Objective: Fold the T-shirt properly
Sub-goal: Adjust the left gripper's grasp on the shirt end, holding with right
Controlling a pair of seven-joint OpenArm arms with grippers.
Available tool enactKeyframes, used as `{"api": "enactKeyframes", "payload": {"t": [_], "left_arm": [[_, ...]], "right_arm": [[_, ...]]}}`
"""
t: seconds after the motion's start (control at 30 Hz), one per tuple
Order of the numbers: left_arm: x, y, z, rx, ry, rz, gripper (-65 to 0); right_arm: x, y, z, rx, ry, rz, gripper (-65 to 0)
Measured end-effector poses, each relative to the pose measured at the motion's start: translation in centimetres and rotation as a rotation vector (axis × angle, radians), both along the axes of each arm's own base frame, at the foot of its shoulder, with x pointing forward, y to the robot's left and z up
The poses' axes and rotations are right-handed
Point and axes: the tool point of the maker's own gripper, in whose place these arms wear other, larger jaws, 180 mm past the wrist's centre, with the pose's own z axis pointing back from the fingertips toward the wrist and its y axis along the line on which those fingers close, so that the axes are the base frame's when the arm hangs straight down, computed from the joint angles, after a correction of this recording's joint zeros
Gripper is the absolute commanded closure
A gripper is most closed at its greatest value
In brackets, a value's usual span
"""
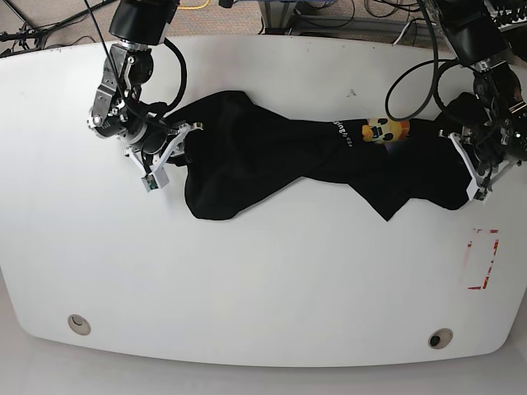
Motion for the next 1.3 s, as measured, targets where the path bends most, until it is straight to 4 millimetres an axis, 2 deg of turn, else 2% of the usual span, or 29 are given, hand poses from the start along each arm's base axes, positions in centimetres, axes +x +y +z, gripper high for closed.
{"api": "enactKeyframes", "payload": {"t": [0.2,0.4,0.57,0.63,0.77,0.83,0.9,1.07,1.2,1.3], "left_arm": [[0.7,0.0,1.0,-0.002,-0.041,0.001,-10.1],[0.4,3.0,1.5,-0.009,-0.056,0.103,-10.3],[-0.6,4.4,0.1,-0.022,0.001,0.131,-11.0],[-1.0,5.0,-0.3,-0.019,0.017,0.141,-13.9],[-0.8,5.2,-0.3,-0.03,-0.002,0.147,-25.7],[-0.8,5.4,-0.3,-0.037,-0.007,0.155,-34.0],[-1.1,6.0,-0.1,-0.041,-0.019,0.179,-37.9],[-1.9,8.1,0.6,-0.008,-0.022,0.226,-38.1],[-1.9,8.0,0.4,-0.015,-0.018,0.226,-38.1],[-1.9,7.5,-0.5,-0.053,-0.009,0.228,-38.1]], "right_arm": [[0.0,0.0,0.0,0.0,0.0,0.0,-16.6],[0.0,0.0,0.0,0.0,0.0,0.0,-16.6],[0.0,0.0,0.0,0.0,0.0,0.001,-16.6],[0.0,0.0,0.0,-0.001,0.001,0.001,-16.6],[0.0,0.0,0.0,-0.001,0.001,0.001,-16.6],[0.0,0.0,0.0,0.0,0.0,0.001,-16.6],[0.0,0.0,0.0,-0.001,0.0,0.001,-16.6],[0.0,0.0,0.0,-0.003,0.001,0.004,-16.6],[0.0,0.0,0.0,-0.003,0.0,0.004,-16.6],[0.0,0.1,0.0,-0.002,0.0,0.006,-16.6]]}}
